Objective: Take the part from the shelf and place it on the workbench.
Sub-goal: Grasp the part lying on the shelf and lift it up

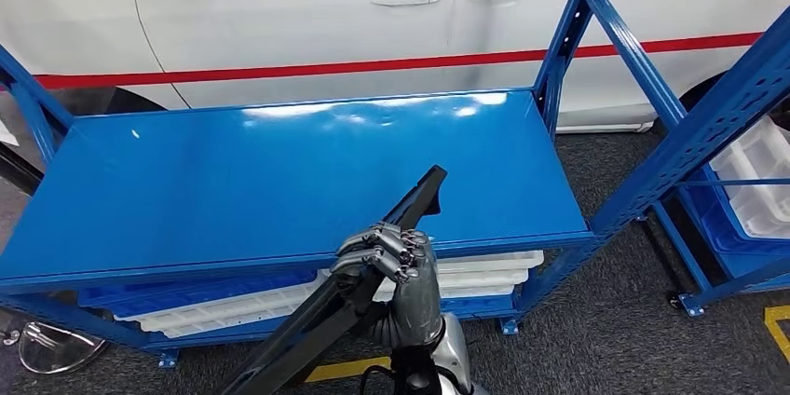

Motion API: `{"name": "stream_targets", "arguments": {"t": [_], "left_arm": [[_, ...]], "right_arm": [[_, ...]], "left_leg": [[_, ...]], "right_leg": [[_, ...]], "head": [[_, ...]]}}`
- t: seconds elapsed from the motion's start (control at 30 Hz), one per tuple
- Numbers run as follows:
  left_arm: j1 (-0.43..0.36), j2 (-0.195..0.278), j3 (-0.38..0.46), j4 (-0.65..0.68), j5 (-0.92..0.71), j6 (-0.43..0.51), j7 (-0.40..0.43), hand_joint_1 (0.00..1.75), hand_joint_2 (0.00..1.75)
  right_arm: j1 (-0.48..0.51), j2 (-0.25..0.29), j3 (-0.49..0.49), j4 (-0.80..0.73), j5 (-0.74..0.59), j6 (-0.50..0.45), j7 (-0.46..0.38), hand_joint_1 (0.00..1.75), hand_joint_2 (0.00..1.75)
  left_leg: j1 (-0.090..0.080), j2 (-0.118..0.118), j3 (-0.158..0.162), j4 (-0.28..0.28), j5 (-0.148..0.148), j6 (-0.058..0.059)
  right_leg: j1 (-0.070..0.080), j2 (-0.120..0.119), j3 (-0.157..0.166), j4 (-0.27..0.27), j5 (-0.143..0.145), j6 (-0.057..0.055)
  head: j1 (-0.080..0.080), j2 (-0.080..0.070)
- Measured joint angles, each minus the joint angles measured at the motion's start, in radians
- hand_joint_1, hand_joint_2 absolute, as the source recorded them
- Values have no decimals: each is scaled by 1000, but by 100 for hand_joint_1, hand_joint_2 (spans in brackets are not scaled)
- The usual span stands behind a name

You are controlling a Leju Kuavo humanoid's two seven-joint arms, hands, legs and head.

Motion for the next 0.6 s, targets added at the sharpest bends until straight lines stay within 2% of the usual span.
{"name": "stream_targets", "arguments": {"t": [0.07, 0.13, 0.17, 0.2, 0.23, 0.3, 0.33, 0.37, 0.43, 0.5, 0.53, 0.6], "left_arm": [[-1, 0, 0, 0, -7, -4, 3, 0, 175], [-1, 0, 0, 0, -10, -5, 5, 0, 175], [0, -1, 0, 0, -10, -5, 6, 0, 175], [1, -1, 0, 0, -13, -6, 7, 0, 175], [1, -2, 0, 0, -16, -7, 7, 0, 175], [-1, -5, 0, 0, -22, -17, 3, 0, 175], [-2, -7, 0, 0, -24, -24, -3, 0, 175], [-2, -9, 0, 0, -26, -31, -10, 0, 175], [-2, -13, 0, 0, -30, -36, -21, 0, 175], [-2, -18, 0, 0, -44, -22, -16, 0, 175], [-2, -21, 0, 0, -59, -11, -4, 0, 175], [-2, -26, -1, 0, -101, 11, 35, 0, 175]], "right_arm": [[-9, -6, 19, -6, -10, 4, 1, 175, 175], [-12, -11, 30, -8, -13, 4, 2, 175, 175], [-13, -14, 35, -8, -14, 4, 3, 175, 175], [-15, -16, 40, -8, -16, 5, 5, 175, 175], [-20, -17, 45, -8, -18, 5, 10, 175, 175], [-41, -18, 52, -8, -24, 9, 23, 175, 175], [-55, -18, 54, -8, -26, 12, 31, 175, 175], [-67, -18, 55, -7, -27, 14, 37, 175, 175], [-79, -18, 57, -5, -23, 14, 48, 175, 175], [-77, -18, 59, -1, -10, -3, 55, 175, 175], [-71, -18, 60, 1, -1, -16, 57, 175, 175], [-48, -18, 62, 4, 21, -36, 56, 175, 175]], "left_leg": [[3, 2, 1, -6, 5, 11], [3, 2, -1, -5, 6, 15], [3, 2, -2, -5, 6, 15], [2, 2, -2, -4, 6, 15], [2, 1, -1, -3, 5, 14], [1, 0, -1, 2, 3, 10], [0, -1, -2, 5, 1, 6], [-2, -1, -4, 8, 0, 1], [-3, -1, -5, 7, 0, -11], [-1, -1, -8, 15, -8, -23], [1, -1, -18, 37, -26, -28], [3, 0, -65, 146, -88, -37]], "right_leg": [[-3, -1, -37, 86, -55, 8], [-4, -1, -97, 216, -118, 13], [-5, -1, -114, 255, -127, 15], [-6, -1, -116, 259, -117, 15], [-6, -2, -97, 223, -89, 14], [-6, -2, -27, 88, -25, 7], [-4, -1, 1, 32, -6, 2], [-2, 0, 15, -1, 1, -1], [1, 1, 17, -14, 1, -8], [-2, -1, 20, -22, 5, -19], [-5, -2, 22, -26, 8, -24], [-5, -5, 23, -29, 9, -31]], "head": [[0, 0], [0, 0], [0, 0], [0, 0], [0, 0], [0, 0], [0, 0], [0, 0], [0, 0], [0, 0], [0, 0], [0, 0]]}}
